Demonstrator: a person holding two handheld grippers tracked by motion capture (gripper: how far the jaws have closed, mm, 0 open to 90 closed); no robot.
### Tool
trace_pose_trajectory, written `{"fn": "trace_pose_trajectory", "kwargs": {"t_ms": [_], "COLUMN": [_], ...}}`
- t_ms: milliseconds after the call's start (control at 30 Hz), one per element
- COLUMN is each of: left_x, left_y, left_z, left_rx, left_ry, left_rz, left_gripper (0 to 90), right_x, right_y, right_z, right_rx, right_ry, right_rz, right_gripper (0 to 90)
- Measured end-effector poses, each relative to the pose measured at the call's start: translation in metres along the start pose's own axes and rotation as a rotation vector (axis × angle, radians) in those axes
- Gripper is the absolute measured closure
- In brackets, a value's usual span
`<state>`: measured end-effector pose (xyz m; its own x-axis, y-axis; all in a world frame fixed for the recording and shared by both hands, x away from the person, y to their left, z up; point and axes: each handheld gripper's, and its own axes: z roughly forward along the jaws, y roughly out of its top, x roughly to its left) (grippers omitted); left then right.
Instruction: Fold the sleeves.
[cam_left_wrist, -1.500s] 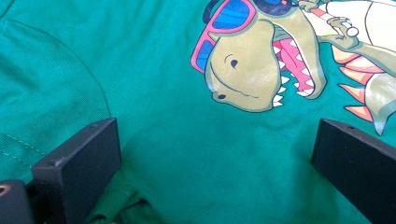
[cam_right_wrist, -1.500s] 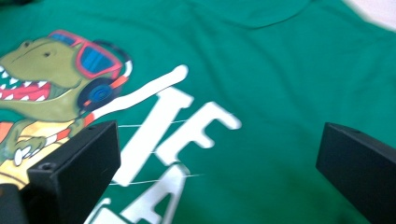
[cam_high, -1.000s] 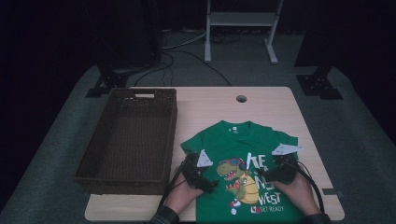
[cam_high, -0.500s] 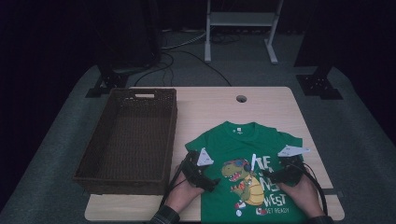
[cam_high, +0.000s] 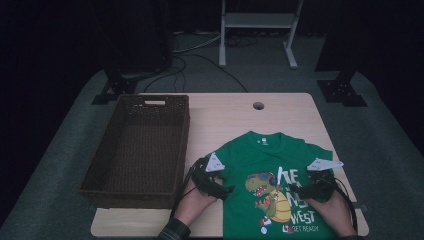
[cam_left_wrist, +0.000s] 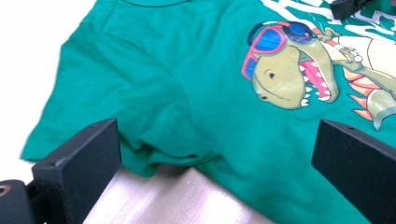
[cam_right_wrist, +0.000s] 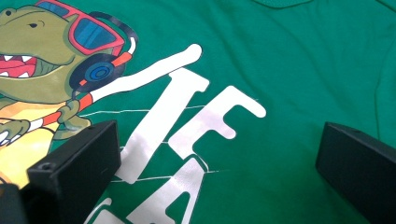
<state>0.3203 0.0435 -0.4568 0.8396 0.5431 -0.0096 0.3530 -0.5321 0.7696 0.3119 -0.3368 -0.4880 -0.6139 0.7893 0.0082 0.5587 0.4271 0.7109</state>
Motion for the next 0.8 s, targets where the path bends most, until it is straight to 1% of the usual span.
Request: {"fn": "trace_pose_trajectory", "kwargs": {"t_ms": [67, 100, 267, 333, 367, 400, 500, 600, 800], "left_x": [0.001, 0.002, 0.002, 0.003, 0.003, 0.005, 0.007, 0.008, 0.015], "left_y": [0.001, 0.001, 0.008, 0.013, 0.013, 0.013, 0.016, 0.019, 0.022], "left_z": [-0.002, -0.002, -0.007, -0.009, -0.009, -0.009, -0.007, -0.005, 0.001], "left_rx": [-0.012, -0.010, -0.015, -0.028, -0.028, -0.033, -0.023, -0.012, -0.005], "left_ry": [-0.001, -0.003, 0.017, 0.032, 0.032, 0.032, 0.046, 0.054, 0.065], "left_rz": [-0.012, -0.017, -0.013, -0.017, -0.017, -0.025, -0.030, -0.023, -0.035], "left_gripper": [0.5, 0.5, 0.6, 0.5, 0.5, 0.5, 0.6, 0.6, 0.7], "right_x": [-0.003, -0.003, -0.005, -0.005, -0.005, -0.005, -0.005, -0.005, -0.005], "right_y": [-0.004, -0.004, -0.005, -0.005, -0.005, -0.005, -0.005, -0.005, -0.005], "right_z": [-0.004, -0.004, -0.005, -0.005, -0.005, -0.005, -0.005, -0.005, -0.005], "right_rx": [-0.001, -0.001, 0.000, 0.000, 0.000, 0.000, 0.000, 0.000, 0.000], "right_ry": [-0.005, -0.005, -0.008, -0.008, -0.008, -0.008, -0.008, -0.008, -0.007], "right_rz": [0.005, 0.005, 0.009, 0.007, 0.007, 0.007, 0.007, 0.008, 0.007], "right_gripper": [0.0, 0.0, 0.0, 0.0, 0.0, 0.0, 0.0, 0.0, 0.0]}}
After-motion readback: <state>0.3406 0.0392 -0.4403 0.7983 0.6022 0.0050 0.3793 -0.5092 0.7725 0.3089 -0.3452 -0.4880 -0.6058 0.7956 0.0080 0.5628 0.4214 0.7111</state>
